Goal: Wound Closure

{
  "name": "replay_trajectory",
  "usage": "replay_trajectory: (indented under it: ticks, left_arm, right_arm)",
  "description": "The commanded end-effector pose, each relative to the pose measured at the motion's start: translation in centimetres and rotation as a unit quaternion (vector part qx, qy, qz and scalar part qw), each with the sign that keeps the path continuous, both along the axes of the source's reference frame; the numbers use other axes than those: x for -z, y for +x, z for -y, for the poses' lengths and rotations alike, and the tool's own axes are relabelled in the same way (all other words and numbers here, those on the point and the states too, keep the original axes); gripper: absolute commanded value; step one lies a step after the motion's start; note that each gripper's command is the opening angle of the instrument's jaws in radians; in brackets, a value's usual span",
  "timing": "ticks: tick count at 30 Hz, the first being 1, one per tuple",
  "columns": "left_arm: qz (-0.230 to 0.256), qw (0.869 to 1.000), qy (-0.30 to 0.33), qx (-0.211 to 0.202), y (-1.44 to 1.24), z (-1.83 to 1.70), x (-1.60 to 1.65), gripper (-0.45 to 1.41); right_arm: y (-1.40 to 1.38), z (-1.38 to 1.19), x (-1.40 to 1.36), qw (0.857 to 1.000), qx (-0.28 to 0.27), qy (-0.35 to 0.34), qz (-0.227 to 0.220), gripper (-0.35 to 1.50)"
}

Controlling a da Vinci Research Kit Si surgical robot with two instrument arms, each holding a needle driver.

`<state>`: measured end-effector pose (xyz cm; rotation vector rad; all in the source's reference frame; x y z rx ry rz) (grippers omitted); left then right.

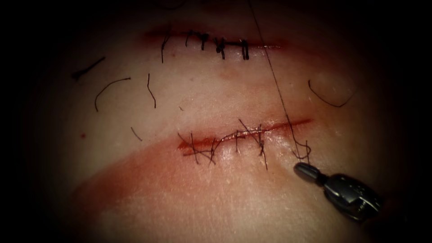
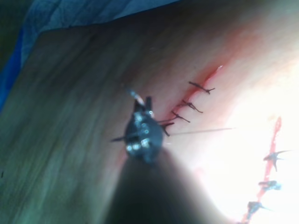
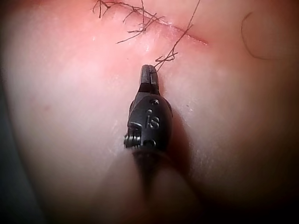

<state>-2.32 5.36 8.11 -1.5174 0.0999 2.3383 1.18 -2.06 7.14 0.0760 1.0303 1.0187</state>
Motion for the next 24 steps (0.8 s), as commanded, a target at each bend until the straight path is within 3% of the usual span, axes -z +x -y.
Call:
replay_trajectory:
  ticks: [1,11,24]
  left_arm:
    - [0.000,1.000,-0.001,0.002,-0.04,-0.11,-0.05,-0.45]
    - [-0.001,1.000,-0.001,0.006,-0.06,-0.32,-0.12,-0.45]
    - [-0.012,1.000,-0.004,0.011,-0.10,-0.66,-0.20,-0.45]
  right_arm:
    - [0.02,0.14,-0.05,1.000,0.001,0.002,-0.001,-0.35]
    - [0.09,0.32,0.00,0.995,0.077,-0.069,-0.004,-0.35]
    - [0.23,0.34,0.01,0.991,0.105,-0.086,-0.015,-0.35]
